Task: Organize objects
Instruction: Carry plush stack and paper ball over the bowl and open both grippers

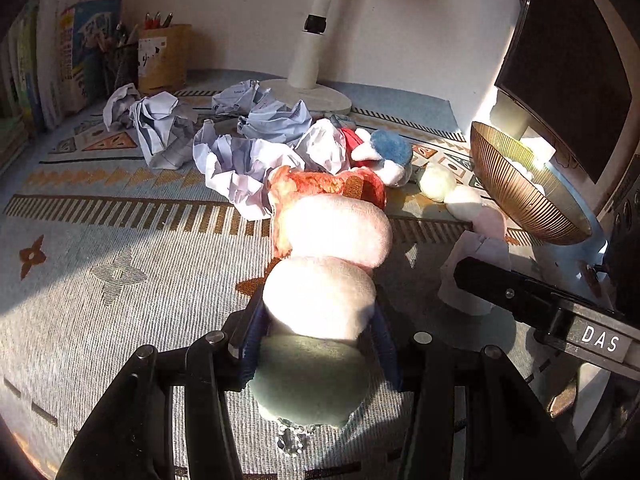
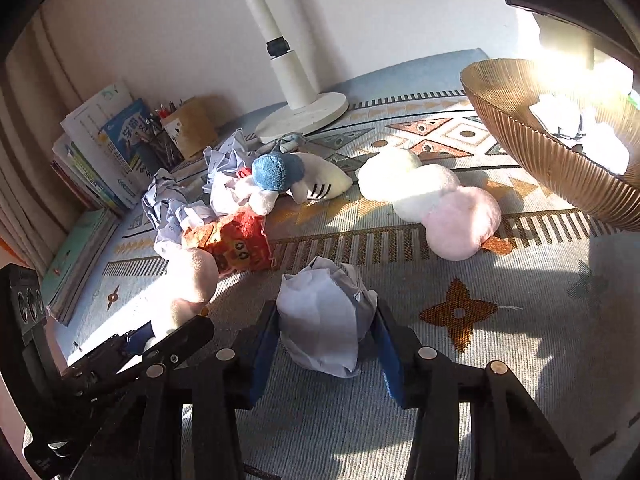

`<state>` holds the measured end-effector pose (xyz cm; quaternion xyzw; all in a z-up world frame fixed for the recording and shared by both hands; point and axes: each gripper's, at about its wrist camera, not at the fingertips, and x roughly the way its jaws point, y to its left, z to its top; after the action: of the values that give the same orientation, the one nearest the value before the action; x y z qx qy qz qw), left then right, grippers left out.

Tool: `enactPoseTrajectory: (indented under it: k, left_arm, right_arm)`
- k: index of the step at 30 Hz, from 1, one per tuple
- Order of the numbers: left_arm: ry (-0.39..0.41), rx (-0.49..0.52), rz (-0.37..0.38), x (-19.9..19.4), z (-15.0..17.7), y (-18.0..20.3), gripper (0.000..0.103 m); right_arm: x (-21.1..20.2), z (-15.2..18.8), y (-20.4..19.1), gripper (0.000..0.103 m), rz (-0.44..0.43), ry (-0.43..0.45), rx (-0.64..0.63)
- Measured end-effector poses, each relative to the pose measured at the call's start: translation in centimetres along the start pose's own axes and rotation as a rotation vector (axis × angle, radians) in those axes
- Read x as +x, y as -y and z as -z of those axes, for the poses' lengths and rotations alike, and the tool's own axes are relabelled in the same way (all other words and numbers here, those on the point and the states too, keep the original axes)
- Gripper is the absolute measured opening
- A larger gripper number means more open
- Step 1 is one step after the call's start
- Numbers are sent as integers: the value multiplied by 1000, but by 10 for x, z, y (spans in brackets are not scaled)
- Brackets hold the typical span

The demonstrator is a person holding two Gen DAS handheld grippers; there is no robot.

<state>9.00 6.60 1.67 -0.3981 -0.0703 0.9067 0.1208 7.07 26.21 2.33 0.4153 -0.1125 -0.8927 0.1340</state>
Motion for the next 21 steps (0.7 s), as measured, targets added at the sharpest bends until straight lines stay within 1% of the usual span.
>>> enactPoseTrajectory:
  k: [3,5,6,9,11,13,15,18,21]
  left_arm:
    - [8,12,0,-2,0,2,46]
    - [7,24,35,-9,-2,9,46]
    - [19,34,59,-15,-6,16,46]
    - [90,86,150,-39,-32,49,46]
    - [131,118,215,-49,-56,74,46]
    - [143,138,289,-46,-83,102,46]
    - [142,150,352,-33,-107,129,46]
    - [84,163,430,2,-132,167,46]
    - [53,156,454,36,-143,191,46]
  right_arm:
    - [-12,1,2,43,-29,37,10]
    - [-31,-5,6,43,-18,87,19]
    - [-43,-10,9,43,-7,118,24]
    - [-90,-29,26,43,78,255,55]
    - [-122,-43,44,43,176,355,90]
    - [-142,-58,63,43,271,415,125]
    - [-149,-71,84,43,324,416,160]
    - [-148,-84,111,43,345,392,214]
    - [-140,-93,129,46,391,369,208]
